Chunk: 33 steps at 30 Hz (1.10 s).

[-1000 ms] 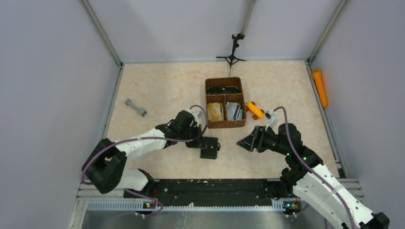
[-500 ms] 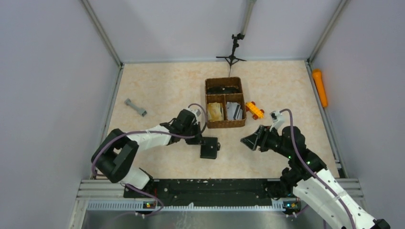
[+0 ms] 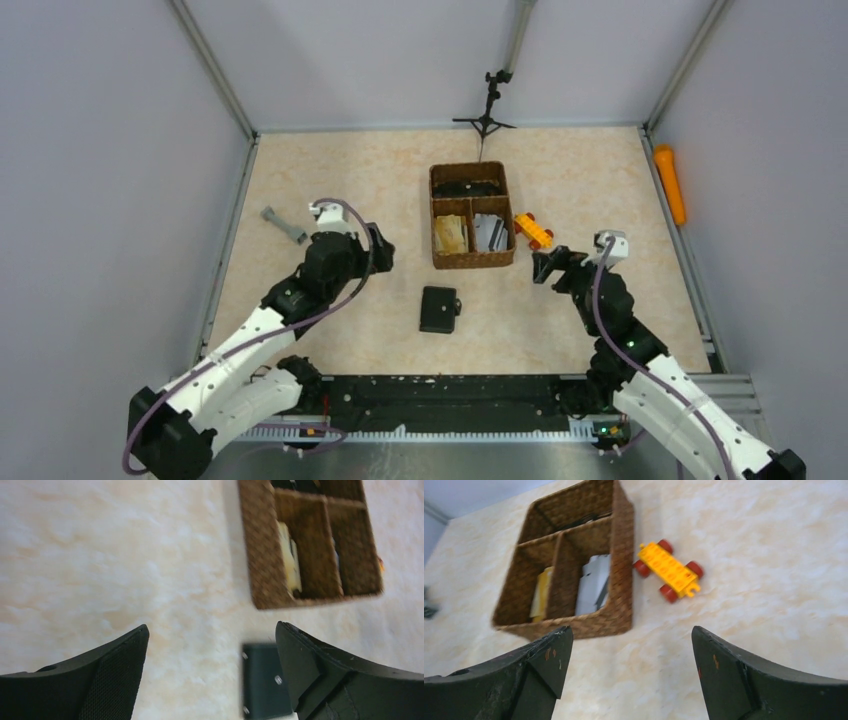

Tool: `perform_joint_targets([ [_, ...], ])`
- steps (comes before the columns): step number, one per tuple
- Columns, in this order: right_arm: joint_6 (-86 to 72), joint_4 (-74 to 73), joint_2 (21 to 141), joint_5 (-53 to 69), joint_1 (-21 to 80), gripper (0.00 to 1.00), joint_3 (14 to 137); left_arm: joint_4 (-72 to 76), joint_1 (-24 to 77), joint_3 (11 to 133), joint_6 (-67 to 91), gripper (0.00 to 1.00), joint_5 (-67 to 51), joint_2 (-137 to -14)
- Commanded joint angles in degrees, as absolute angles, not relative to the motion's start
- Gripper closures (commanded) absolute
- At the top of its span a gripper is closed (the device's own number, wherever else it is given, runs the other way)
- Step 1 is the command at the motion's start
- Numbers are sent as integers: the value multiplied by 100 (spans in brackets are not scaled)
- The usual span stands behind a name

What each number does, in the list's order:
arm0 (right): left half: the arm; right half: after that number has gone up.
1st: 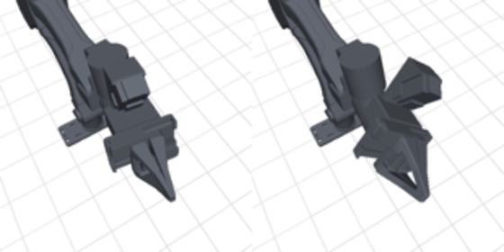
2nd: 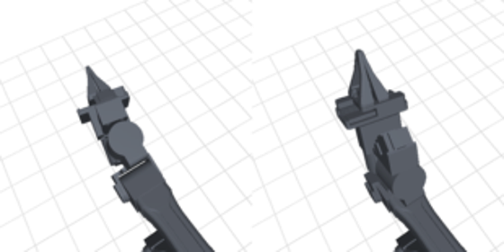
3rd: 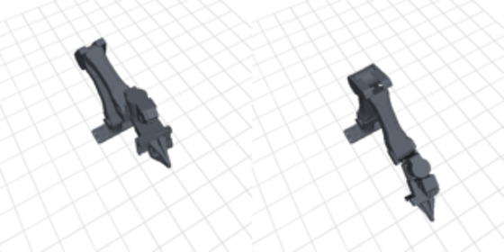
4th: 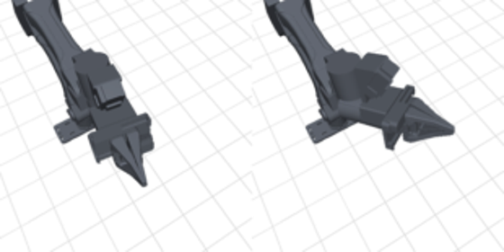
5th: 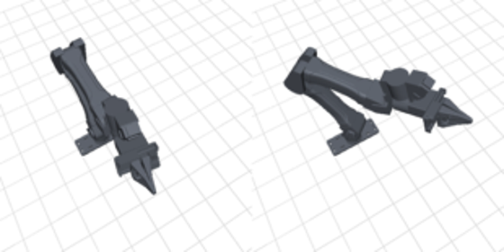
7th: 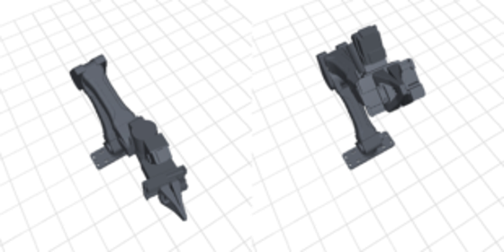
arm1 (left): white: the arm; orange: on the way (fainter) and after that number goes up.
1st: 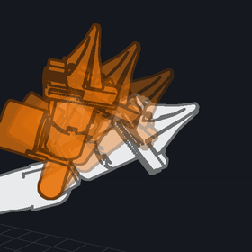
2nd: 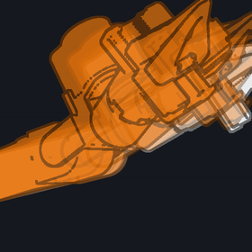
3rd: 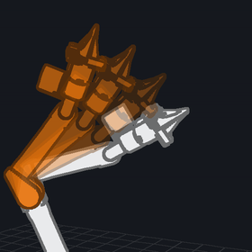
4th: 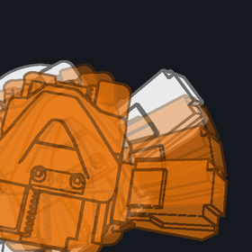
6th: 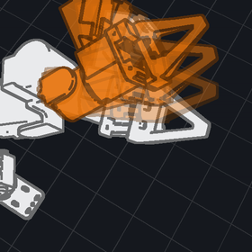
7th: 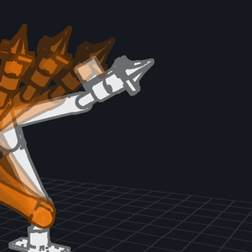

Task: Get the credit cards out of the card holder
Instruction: Reset both arms

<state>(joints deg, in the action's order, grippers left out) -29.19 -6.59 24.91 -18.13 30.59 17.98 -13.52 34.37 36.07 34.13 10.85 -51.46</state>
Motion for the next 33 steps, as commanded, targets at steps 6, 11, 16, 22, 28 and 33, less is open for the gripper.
perform_joint_targets([
  [6,-356,3027,3211,-3493,3032,10,883,542,2634,2580,1815,1,3635,-4841],
  [11,356,4347,4398,-4049,2758,8,850,2283,1839,1893,978,1,3608,-5269],
  [16,-158,5235,5167,-2962,1774,11,446,3221,937,1650,861,2,3075,-5959],
  [22,-176,6062,5952,-1731,964,14,328,4747,517,1522,752,3,2083,-6990],
  [28,367,7541,7077,-2047,952,14,217,4670,448,1929,433,6,1902,-7464],
  [33,341,8979,8601,-2175,875,20,229,5151,448,1706,461,10,2618,-7377],
])
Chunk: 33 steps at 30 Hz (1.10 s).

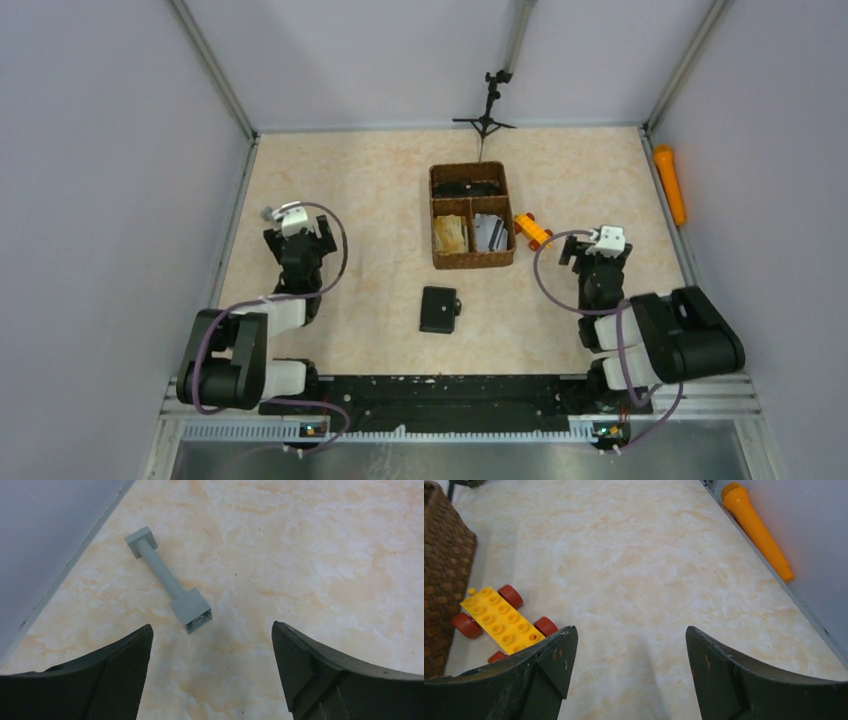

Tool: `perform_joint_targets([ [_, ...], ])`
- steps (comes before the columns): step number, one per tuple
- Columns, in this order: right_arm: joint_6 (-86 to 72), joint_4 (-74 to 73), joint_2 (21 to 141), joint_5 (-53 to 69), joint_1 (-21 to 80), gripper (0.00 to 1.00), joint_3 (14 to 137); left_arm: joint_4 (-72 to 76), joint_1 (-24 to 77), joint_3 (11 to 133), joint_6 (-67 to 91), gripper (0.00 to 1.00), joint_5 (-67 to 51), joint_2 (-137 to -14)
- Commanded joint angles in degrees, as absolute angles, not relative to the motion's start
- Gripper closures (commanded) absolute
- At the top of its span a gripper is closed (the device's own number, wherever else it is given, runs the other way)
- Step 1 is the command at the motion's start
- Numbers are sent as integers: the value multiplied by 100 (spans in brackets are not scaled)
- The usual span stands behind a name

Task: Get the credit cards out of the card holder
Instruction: Reset both arms

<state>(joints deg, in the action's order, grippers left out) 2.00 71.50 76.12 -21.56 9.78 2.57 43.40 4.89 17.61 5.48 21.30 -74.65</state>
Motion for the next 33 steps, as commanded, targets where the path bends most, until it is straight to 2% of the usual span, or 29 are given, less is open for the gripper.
perform_joint_targets([
  [1,430,9346,8778,-2249,907,19,218,5349,448,1571,503,11,2711,-7313],
  [2,332,8967,8556,-2208,900,18,259,5867,441,1339,469,9,2588,-7338],
  [4,253,7704,8301,-1810,778,26,690,7265,415,898,134,9,1869,-7958],
  [5,249,7580,8393,-1669,703,19,824,7922,413,900,-255,11,1443,-8580],
  [6,131,7500,8377,-1777,647,4,842,8171,421,927,-438,11,1332,-8693],
  [9,44,7425,8419,-2158,634,2,914,6305,285,1410,-80,10,1196,-8179],
  [11,44,7318,8374,-2156,635,2,921,6724,211,1460,-87,11,1216,-8471],
  [13,40,7411,8406,-2162,641,2,907,6676,203,1469,126,2,1587,-8435],
  [15,39,7377,8393,-2158,640,1,914,6378,192,1633,364,1,2149,-8447],
  [33,44,7388,8400,-2164,642,1,914,6329,121,1656,403,1,2047,-8458],
])
